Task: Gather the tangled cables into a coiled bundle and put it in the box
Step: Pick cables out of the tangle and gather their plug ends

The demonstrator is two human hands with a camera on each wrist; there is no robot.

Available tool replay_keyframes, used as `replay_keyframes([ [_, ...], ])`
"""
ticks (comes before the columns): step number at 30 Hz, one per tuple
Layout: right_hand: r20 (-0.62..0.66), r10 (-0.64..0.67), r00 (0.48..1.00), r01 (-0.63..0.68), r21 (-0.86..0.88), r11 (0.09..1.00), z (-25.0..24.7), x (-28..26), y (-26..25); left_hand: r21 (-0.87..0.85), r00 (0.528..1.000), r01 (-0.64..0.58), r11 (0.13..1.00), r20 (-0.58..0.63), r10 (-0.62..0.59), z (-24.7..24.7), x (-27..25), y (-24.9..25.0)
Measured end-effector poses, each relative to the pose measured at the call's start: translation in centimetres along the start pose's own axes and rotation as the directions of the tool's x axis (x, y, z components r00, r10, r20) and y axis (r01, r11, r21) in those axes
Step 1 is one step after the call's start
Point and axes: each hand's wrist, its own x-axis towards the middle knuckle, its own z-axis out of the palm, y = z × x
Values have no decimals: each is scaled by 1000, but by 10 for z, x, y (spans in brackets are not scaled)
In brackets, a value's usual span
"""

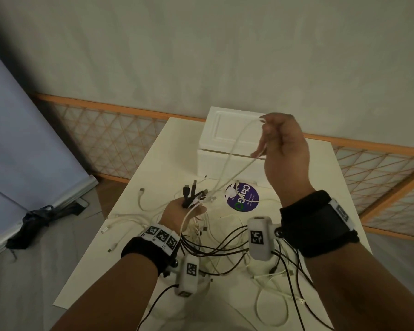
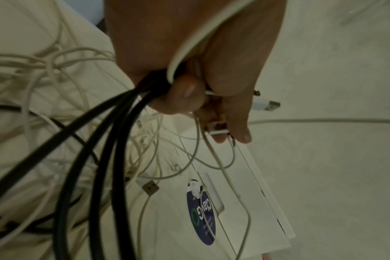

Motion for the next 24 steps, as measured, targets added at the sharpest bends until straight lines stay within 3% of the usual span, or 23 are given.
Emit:
replay_keyframes([
  [4,-101,-117,988,105,-117,988,-11,5,3,175,998,-44,984,44,37,-2,3,-2],
  [6,-74,-235,969,210,-247,946,-16,7,6,149,999,-27,988,22,23,-4,4,-6],
  [8,42,-322,946,310,-411,857,-28,9,15,73,998,55,996,-48,-52,-9,3,-9],
  [9,138,-291,947,318,-546,775,-36,9,21,20,993,94,995,-79,-93,-12,3,-13],
  [10,207,-158,965,260,-729,633,-44,8,30,-39,989,113,993,-92,-116,-13,2,-14],
  [11,219,57,974,178,-898,402,-49,6,34,-99,988,101,990,-107,-112,-14,1,-14],
  [12,173,265,949,132,-977,166,-50,-1,40,-153,989,78,985,-113,-96,-14,-1,-13],
  [13,141,399,906,142,-989,27,-46,-7,39,-219,991,62,974,-99,-86,-13,-5,-9],
  [14,176,458,871,181,-983,34,-38,-14,39,-281,995,50,958,-73,-73,-12,-8,-4],
  [16,407,400,821,277,-897,345,-16,-26,35,-371,1000,26,928,-1,-29,-9,-16,10],
  [17,528,425,735,287,-810,511,-5,-30,29,-397,1000,21,918,22,-13,-7,-19,16],
  [18,609,500,616,212,-739,639,6,-33,25,-411,999,4,912,33,11,-6,-23,22],
  [19,662,585,469,116,-703,702,14,-35,18,-424,999,-16,906,38,35,-4,-27,27],
  [20,687,633,357,44,-690,723,22,-38,14,-442,997,-35,896,41,59,-3,-31,32],
  [21,710,640,294,27,-676,737,29,-40,8,-465,996,-48,884,45,77,-1,-36,37],
  [22,732,632,254,73,-666,742,34,-44,7,-486,994,-62,872,49,97,0,-39,40],
  [24,768,604,215,305,-640,705,42,-48,4,-494,990,-102,864,37,138,2,-44,45],
])
